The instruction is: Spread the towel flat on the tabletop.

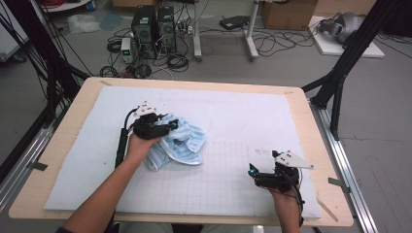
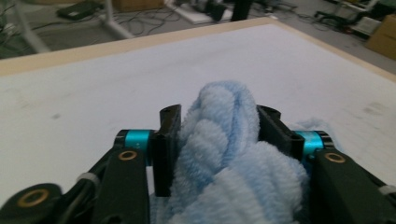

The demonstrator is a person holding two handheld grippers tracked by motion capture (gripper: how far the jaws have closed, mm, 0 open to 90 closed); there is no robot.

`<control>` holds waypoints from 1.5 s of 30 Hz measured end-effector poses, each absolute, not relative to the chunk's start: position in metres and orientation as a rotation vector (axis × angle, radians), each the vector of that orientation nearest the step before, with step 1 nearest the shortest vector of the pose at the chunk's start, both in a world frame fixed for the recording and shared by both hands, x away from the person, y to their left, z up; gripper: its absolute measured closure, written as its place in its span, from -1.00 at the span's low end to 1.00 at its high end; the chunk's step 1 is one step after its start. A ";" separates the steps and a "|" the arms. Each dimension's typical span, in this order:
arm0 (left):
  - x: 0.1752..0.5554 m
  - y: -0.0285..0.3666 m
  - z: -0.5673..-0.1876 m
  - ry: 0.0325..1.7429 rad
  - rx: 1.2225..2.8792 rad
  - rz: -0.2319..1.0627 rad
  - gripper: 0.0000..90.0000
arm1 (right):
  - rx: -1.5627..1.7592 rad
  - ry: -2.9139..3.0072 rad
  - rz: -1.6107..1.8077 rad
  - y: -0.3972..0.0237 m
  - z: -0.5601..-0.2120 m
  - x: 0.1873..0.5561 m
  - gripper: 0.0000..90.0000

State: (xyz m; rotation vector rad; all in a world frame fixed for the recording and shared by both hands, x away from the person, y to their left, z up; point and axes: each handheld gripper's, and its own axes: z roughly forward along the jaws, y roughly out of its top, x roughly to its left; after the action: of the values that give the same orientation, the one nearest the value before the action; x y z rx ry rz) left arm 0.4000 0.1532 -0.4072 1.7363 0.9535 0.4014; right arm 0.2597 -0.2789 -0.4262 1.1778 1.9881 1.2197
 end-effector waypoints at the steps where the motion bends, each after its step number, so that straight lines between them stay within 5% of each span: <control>1: 0.400 0.153 -0.407 0.954 1.736 0.401 0.07 | 1.178 1.988 1.220 -0.279 -0.426 0.260 -0.93; 7: 0.397 0.176 -0.395 0.927 1.654 0.417 -0.12 | 1.176 2.002 1.217 -0.277 -0.427 0.260 -0.93; 30: 0.346 0.259 -0.416 0.875 1.644 0.502 -0.18 | 0.997 2.194 1.265 -0.223 -0.426 0.273 -0.86; 31: 0.345 0.261 -0.418 0.873 1.645 0.507 -0.17 | 0.965 2.228 1.267 -0.215 -0.426 0.275 -0.64; 45: 0.345 0.271 -0.422 0.879 1.613 0.480 -0.14 | 0.780 2.400 1.183 -0.140 -0.439 0.304 0.09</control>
State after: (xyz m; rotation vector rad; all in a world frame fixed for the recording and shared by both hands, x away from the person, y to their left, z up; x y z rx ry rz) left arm 0.3446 0.2706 -0.4217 1.6135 0.8793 0.4805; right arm 0.3042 -0.1404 -0.4391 0.7800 2.4003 1.1832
